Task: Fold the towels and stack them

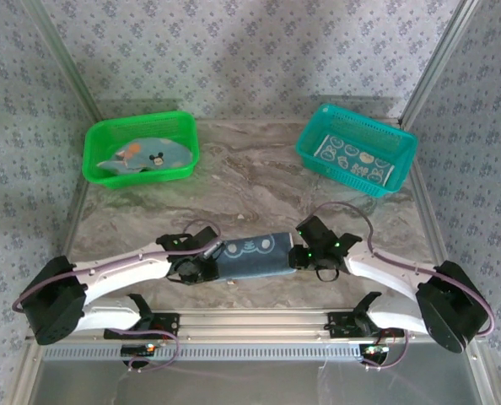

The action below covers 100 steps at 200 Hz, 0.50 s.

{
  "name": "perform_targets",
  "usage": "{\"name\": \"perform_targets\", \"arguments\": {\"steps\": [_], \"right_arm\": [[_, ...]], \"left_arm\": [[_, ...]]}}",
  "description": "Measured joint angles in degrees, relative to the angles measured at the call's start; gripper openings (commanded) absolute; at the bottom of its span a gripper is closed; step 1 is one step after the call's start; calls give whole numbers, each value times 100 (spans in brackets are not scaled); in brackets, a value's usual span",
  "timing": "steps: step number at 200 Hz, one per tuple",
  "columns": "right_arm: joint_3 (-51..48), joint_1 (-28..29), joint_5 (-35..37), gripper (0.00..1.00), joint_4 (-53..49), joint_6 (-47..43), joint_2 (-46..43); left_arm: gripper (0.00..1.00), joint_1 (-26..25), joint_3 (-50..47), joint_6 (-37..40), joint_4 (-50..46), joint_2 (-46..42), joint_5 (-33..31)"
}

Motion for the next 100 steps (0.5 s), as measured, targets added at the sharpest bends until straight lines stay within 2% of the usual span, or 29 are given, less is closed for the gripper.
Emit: {"name": "perform_targets", "arguments": {"steps": [12, 37, 73, 100], "right_arm": [[17, 26, 85, 48, -7, 15, -48], [59, 61, 205, 49, 103, 7, -2], [212, 251, 505, 57, 409, 74, 516], [289, 367, 728, 58, 638, 188, 807]], "left_arm": [[41, 74, 22, 74, -11, 0, -2], [41, 402, 146, 291, 81, 0, -2], [44, 704, 363, 675, 474, 310, -20], [46, 824, 358, 898, 756, 660, -11]]}}
